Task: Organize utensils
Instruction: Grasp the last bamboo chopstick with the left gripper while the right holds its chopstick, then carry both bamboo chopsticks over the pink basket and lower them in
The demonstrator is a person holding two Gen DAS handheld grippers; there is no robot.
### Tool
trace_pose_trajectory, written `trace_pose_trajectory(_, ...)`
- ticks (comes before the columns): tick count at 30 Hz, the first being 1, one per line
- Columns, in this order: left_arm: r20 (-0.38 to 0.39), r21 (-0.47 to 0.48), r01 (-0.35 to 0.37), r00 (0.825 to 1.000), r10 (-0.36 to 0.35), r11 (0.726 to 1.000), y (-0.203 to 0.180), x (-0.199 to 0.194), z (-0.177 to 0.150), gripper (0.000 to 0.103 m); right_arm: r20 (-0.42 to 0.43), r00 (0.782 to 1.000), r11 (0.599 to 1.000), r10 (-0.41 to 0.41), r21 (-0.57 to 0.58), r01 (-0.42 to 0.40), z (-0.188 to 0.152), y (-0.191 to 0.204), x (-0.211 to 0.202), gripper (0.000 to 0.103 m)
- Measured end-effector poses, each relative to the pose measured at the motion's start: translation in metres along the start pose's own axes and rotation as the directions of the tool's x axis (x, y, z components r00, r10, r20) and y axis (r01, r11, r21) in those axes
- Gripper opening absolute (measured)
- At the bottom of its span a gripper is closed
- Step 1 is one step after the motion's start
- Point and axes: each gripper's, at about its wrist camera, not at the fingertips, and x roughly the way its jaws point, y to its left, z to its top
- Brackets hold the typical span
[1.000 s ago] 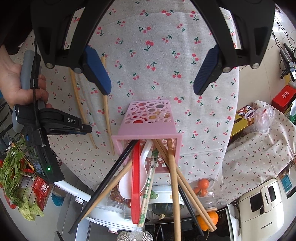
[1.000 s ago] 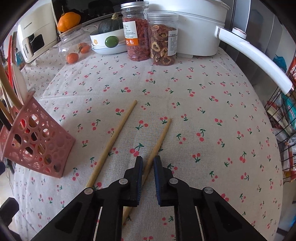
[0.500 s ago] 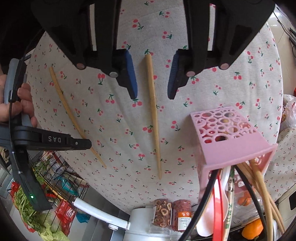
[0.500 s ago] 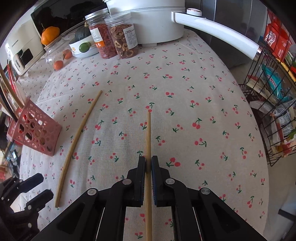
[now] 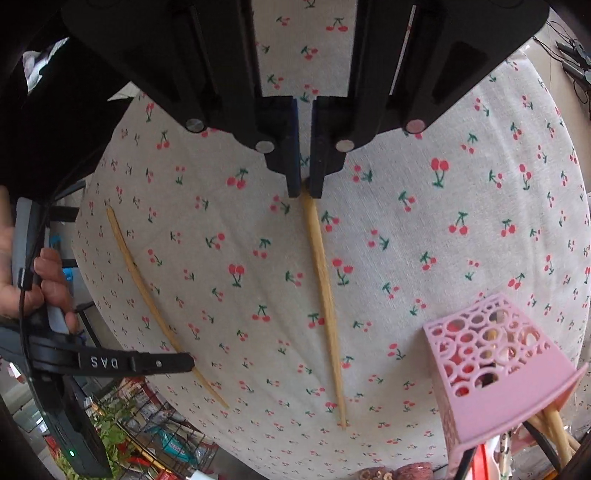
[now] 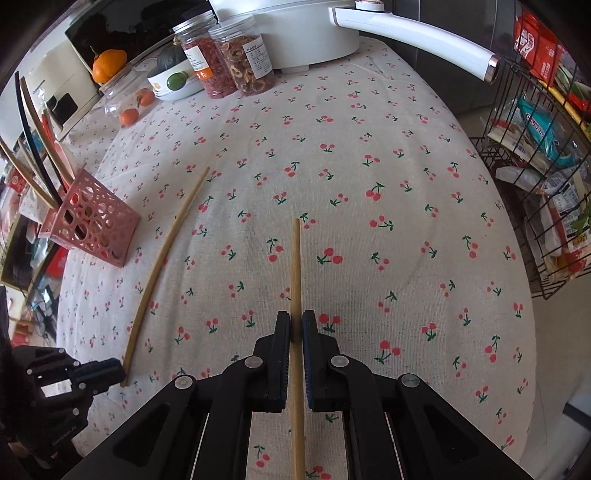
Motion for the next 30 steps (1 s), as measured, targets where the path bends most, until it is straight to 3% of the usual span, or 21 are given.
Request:
trace_pose_trajectory(2, -0.01, 0.01, 0.004, 1.0, -0.004, 1.0, -0.001, -0.005, -0.001, 0.005, -0.014, 1.0, 1.0, 0.007, 0.001, -0.007, -0.001, 0.001, 0.001, 0.007)
trace_pose_trajectory(4, 0.047, -0.01, -0.011, 0.999, 0.012, 1.0, -0.001, -0.014, 0.004, 0.007, -0.021, 1.0, 1.0, 0.002, -0.001, -0.002, -0.002, 0.001, 0.003, 0.007)
trace_pose_trajectory(7, 0.141, -0.03, -0.045, 0.989, 0.049, 0.999, -0.007, -0.023, 0.019, 0.033, -0.022, 1.0, 1.0, 0.004, 0.002, -0.004, -0.002, 0.0, 0.003, 0.007)
trace_pose_trajectory(10, 0.248, -0.038, -0.097, 0.963, 0.103, 0.995, -0.019, -0.02, 0.037, 0.041, -0.02, 1.0, 1.0, 0.005, 0.008, -0.005, 0.0, -0.004, 0.003, 0.007)
trace_pose_trajectory(15, 0.38, -0.089, -0.215, 0.895, 0.233, 0.973, -0.023, 0.002, 0.067, 0.041, -0.021, 1.0, 1.0, 0.006, 0.028, -0.005, 0.002, -0.014, 0.003, 0.007)
trace_pose_trajectory(18, 0.393, -0.153, -0.237, 0.876, 0.279, 0.959, -0.012, 0.014, 0.09, 0.037, -0.018, 1.0, 1.0, 0.012, 0.027, -0.012, 0.003, -0.018, 0.001, 0.007)
trace_pose_trajectory(21, 0.382, -0.202, -0.25, 0.87, 0.312, 0.947, -0.004, 0.023, 0.105, 0.034, -0.022, 1.0, 1.0, 0.019, 0.013, -0.019, 0.002, -0.018, 0.0, 0.007)
trace_pose_trajectory(25, 0.345, -0.256, -0.275, 0.87, 0.353, 0.927, 0.001, 0.031, 0.11, 0.01, -0.023, 0.999, 1.0, 0.023, 0.004, -0.023, 0.004, -0.019, 0.001, 0.007)
trace_pose_trajectory(30, 0.321, -0.232, -0.264, 0.888, 0.33, 0.936, -0.004, 0.025, 0.101, 0.007, -0.014, 1.0, 0.999, 0.018, 0.028, -0.017, 0.006, -0.023, -0.001, 0.007)
